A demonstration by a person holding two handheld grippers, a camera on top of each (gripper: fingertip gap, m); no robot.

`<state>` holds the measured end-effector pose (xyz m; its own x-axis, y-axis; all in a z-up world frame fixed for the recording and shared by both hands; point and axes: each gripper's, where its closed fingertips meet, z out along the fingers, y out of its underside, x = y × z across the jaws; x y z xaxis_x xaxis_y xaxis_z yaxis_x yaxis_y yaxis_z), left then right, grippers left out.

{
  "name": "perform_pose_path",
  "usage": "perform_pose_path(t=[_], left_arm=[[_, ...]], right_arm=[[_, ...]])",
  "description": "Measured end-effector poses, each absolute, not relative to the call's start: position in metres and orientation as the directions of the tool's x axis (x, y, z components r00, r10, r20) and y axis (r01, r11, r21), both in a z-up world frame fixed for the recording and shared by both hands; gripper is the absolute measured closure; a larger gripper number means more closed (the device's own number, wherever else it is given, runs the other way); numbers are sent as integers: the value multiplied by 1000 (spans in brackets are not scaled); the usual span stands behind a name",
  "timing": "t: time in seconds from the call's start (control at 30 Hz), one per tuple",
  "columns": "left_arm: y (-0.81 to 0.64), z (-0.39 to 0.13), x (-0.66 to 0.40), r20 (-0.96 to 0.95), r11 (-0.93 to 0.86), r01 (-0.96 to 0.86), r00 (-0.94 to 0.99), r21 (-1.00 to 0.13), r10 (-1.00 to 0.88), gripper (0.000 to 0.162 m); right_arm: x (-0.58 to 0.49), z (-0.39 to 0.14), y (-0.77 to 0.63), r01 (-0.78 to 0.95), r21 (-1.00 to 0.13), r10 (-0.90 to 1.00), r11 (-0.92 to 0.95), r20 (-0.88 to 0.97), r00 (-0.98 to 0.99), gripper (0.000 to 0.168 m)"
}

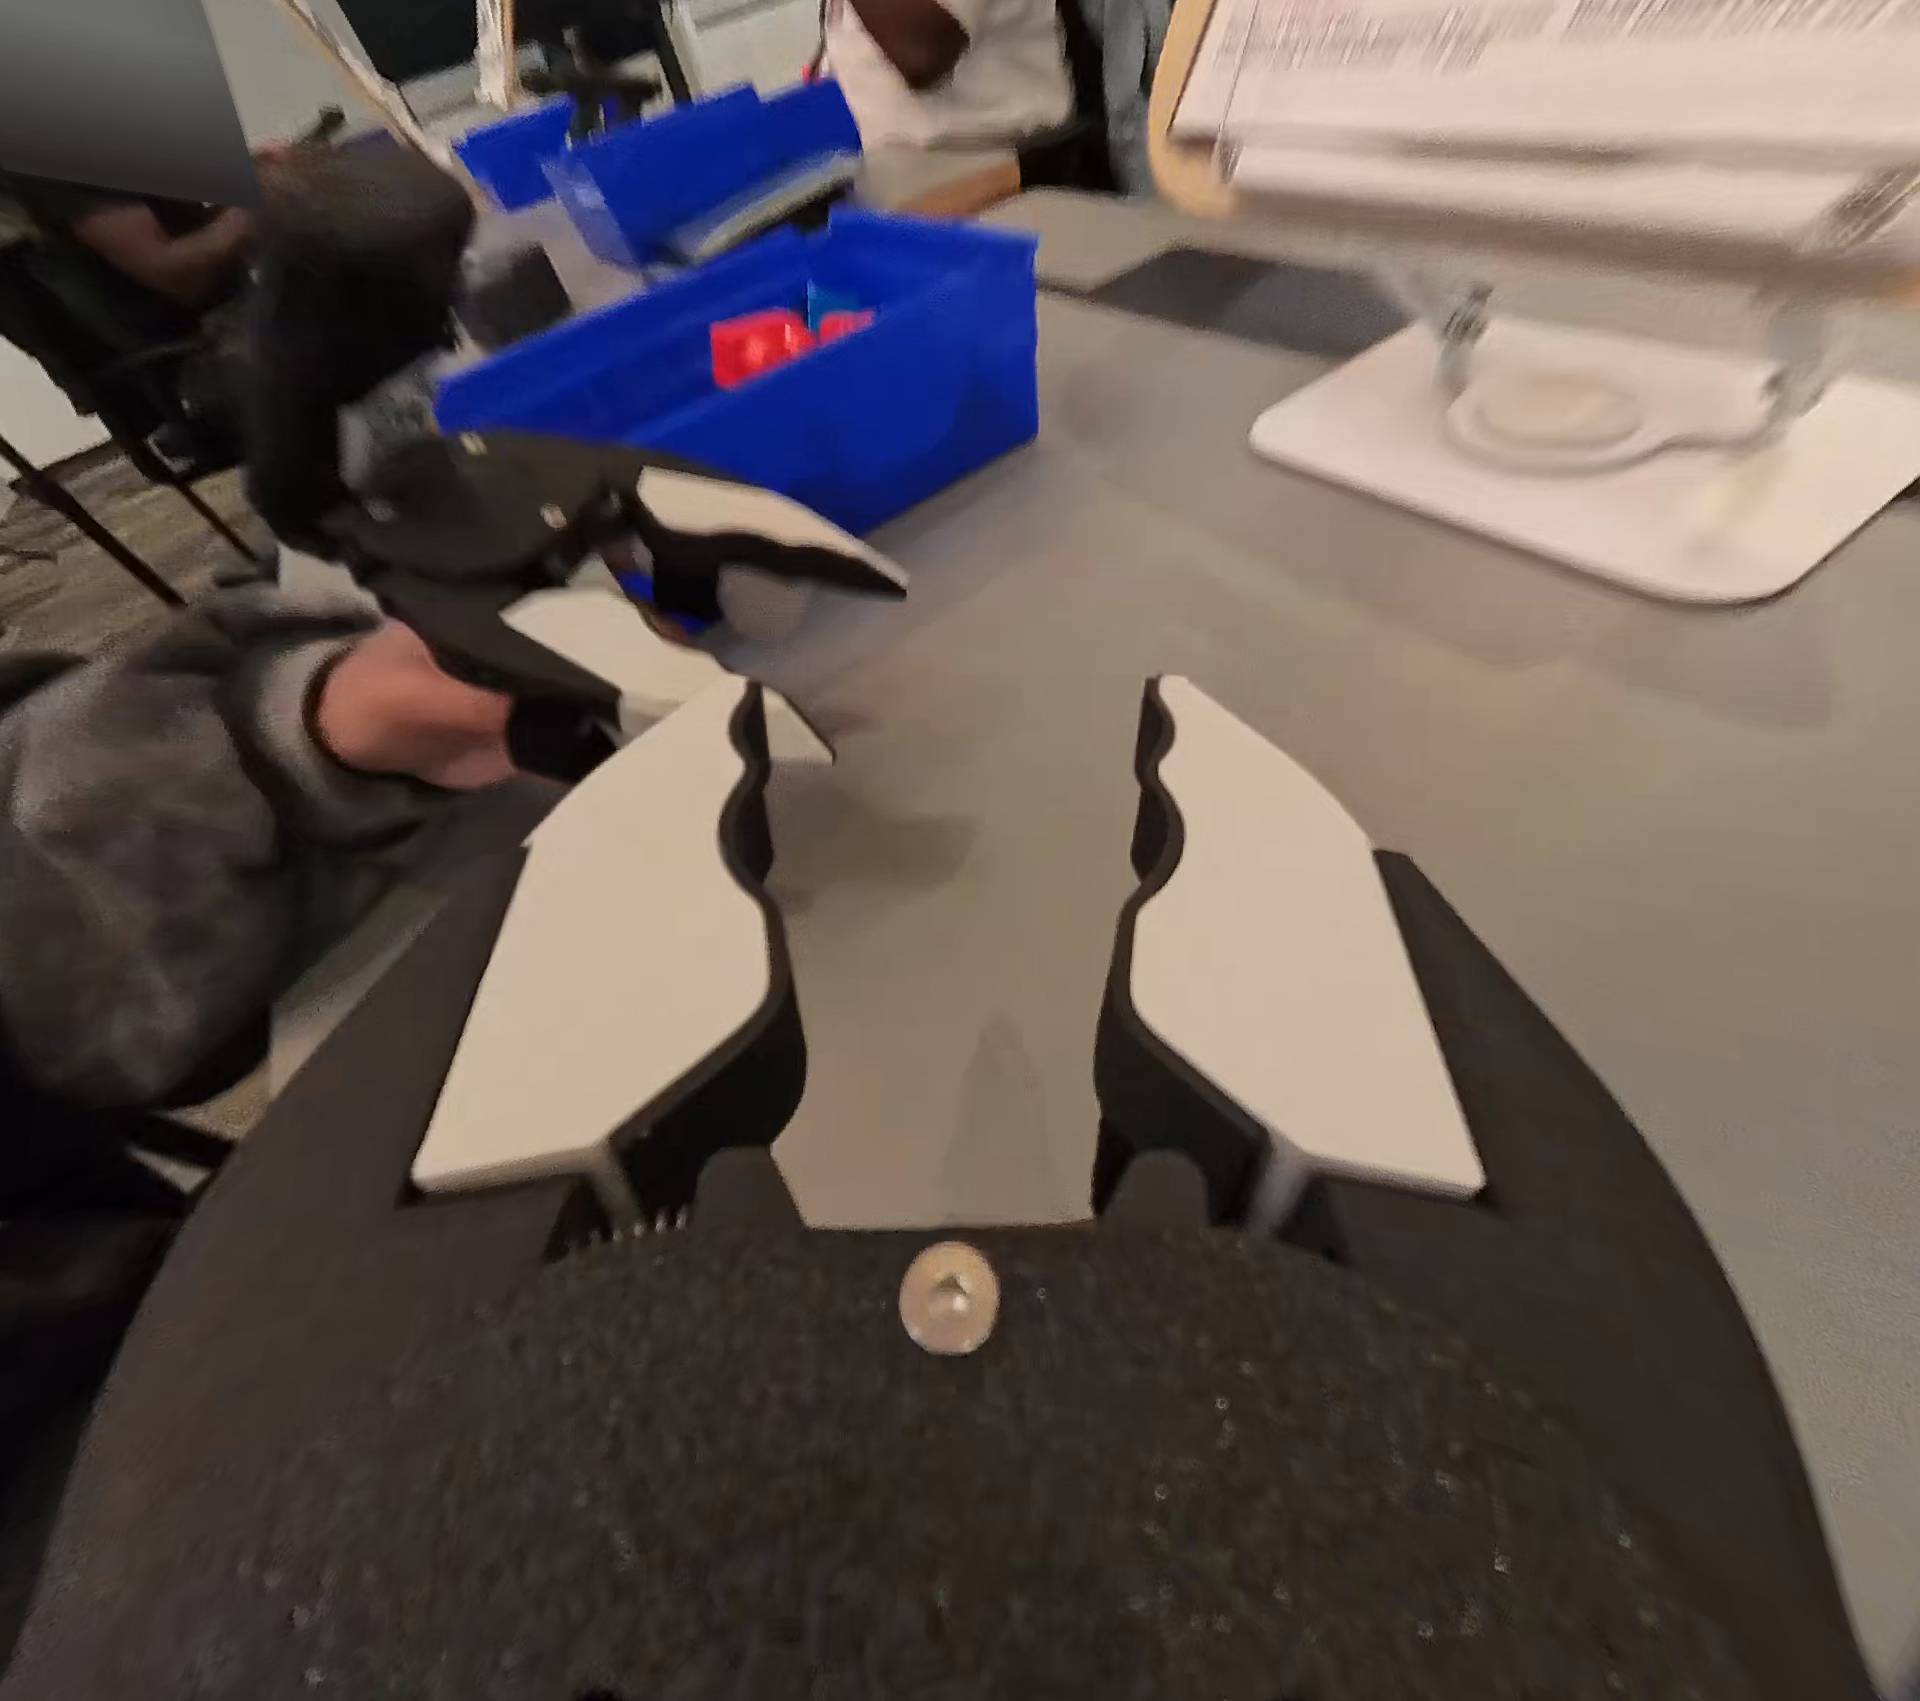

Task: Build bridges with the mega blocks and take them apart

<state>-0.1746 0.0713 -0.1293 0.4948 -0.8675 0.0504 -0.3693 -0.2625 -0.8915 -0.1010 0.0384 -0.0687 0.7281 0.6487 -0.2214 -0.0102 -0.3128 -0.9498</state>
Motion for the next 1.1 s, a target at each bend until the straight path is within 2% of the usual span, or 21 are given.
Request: perform_pose_path(t=[0.1, 0.3, 0.53, 0.63, 0.7, 0.77, 0.87, 0.97, 1.03, 1.1], left_arm=[[69, -133, -175, 44, -261, -383, 492, -886, -870, 84], [60, -133, -172, 32, -249, -407, 470, -879, -882, 84], [4, -72, -205, 142, -282, -347, 377, -894, -915, 80], [8, -49, -270, 88, -278, -358, 465, -891, -881, 85], [25, -54, -325, -6, -324, -480, 566, -815, -824, 82], [48, -66, -386, -137, -420, -586, 679, -693, -722, 83], [71, -92, -460, -229, -658, -598, 794, -457, -563, 78], [84, -107, -469, -88, -776, -477, 869, -413, -487, 85], [90, -119, -475, -41, -835, -421, 899, -354, -436, 77], [91, -129, -473, 13, -873, -390, 911, -293, -411, 77]], right_arm=[[-116, -100, 43, -20, -935, 644, -355, -260, 719, 101], [-108, -107, 47, 95, -961, 646, -261, -101, 757, 106], [-116, -111, 38, 128, -958, 667, -255, -78, 741, 111], [-119, -114, 34, 115, -953, 674, -279, -109, 731, 112], [-119, -118, 33, 118, -947, 672, -300, -122, 731, 114], [-121, -118, 33, 113, -946, 679, -305, -133, 722, 116], [-122, -118, 35, 114, -943, 680, -313, -139, 720, 118], [-124, -122, 36, 116, -935, 679, -336, -155, 717, 118], [-125, -124, 36, 114, -930, 683, -349, -169, 710, 119], [-127, -123, 34, 115, -929, 691, -353, -176, 701, 119]])
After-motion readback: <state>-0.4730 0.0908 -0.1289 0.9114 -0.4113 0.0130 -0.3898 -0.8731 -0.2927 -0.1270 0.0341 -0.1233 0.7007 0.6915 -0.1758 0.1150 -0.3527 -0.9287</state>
